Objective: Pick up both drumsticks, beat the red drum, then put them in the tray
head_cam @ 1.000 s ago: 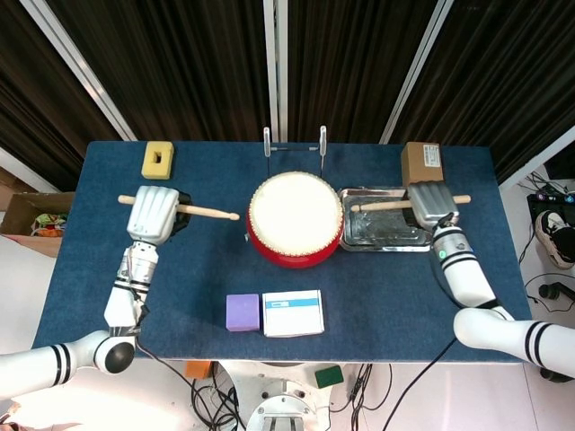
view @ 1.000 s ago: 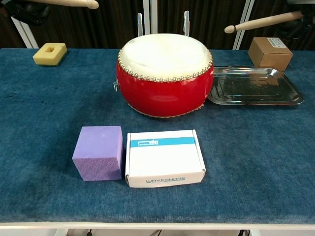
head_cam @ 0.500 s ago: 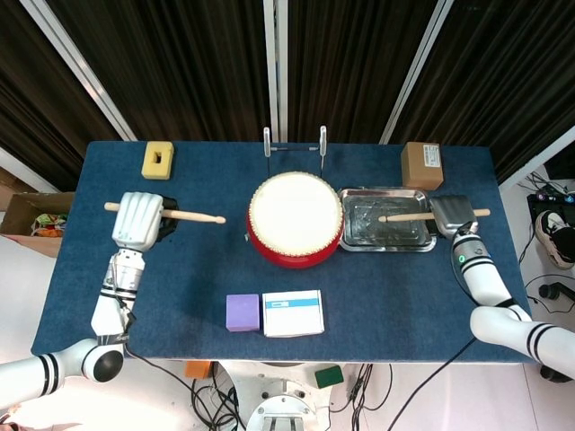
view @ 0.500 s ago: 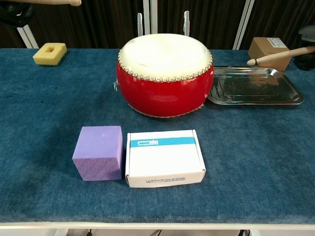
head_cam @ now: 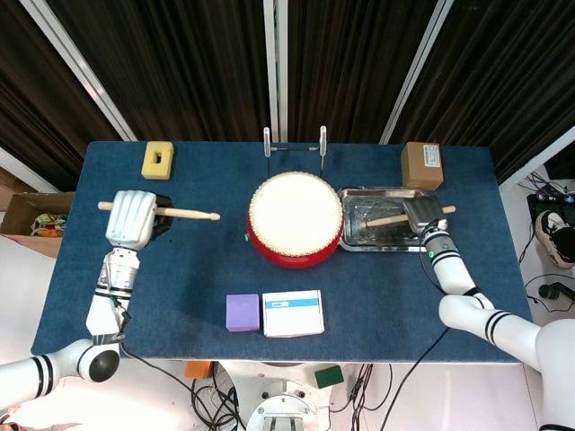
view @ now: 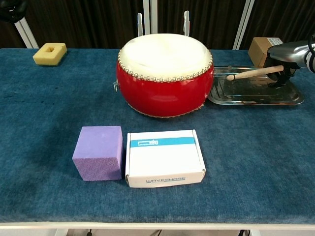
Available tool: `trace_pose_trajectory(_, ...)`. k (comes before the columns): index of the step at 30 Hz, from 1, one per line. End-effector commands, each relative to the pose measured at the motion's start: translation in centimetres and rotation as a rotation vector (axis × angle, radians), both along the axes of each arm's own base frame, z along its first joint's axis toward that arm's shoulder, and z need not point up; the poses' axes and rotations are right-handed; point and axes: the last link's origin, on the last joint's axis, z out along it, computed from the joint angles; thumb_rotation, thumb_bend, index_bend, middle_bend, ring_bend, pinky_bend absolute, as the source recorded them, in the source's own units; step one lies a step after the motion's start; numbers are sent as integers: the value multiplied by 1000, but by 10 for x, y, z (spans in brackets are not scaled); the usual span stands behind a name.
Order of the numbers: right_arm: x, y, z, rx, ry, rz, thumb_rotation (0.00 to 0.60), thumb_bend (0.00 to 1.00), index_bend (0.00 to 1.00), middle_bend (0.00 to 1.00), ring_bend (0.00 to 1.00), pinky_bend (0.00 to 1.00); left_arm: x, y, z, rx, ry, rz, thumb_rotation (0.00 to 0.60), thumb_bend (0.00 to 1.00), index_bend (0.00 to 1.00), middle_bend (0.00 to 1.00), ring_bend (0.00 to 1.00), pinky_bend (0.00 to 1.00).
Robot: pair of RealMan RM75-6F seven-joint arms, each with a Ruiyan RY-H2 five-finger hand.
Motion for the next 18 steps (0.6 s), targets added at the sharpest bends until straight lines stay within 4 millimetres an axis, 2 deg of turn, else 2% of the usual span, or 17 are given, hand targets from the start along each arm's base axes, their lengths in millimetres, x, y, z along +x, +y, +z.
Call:
trace_pose_trajectory(1, 5, -1, -6, -1, 0, -16, 600, 159, 467, 457, 315, 330, -1, -1, 0, -3, 2, 1, 600, 641, 960, 1000, 1000, 1000)
trace_pose_trajectory(4, 6, 1, -7, 5, 4, -44, 600, 97, 243, 307, 184, 215, -2, -2, 0, -10, 4, 7, 600, 641, 960, 1000, 1000, 1000)
trace_pose_trajectory(7, 8, 3, -3, -12, -7, -53, 600, 88, 161, 242, 122, 180, -3, -3, -1, -13, 5, 8, 600, 641, 960, 1000, 1000, 1000)
trace_pose_trajectory(14, 19, 16, 18, -41, -39, -1, 600, 88, 130, 225, 98, 174, 1, -5, -9, -37, 15, -11, 600, 640, 960, 1000, 1000, 1000)
trace_pose_trajectory(18, 32, 32, 43, -72, -83, 59, 600, 88, 134, 263, 105, 180, 9, -5, -15, -56, 20, -28, 600, 640, 959, 1000, 1000, 1000)
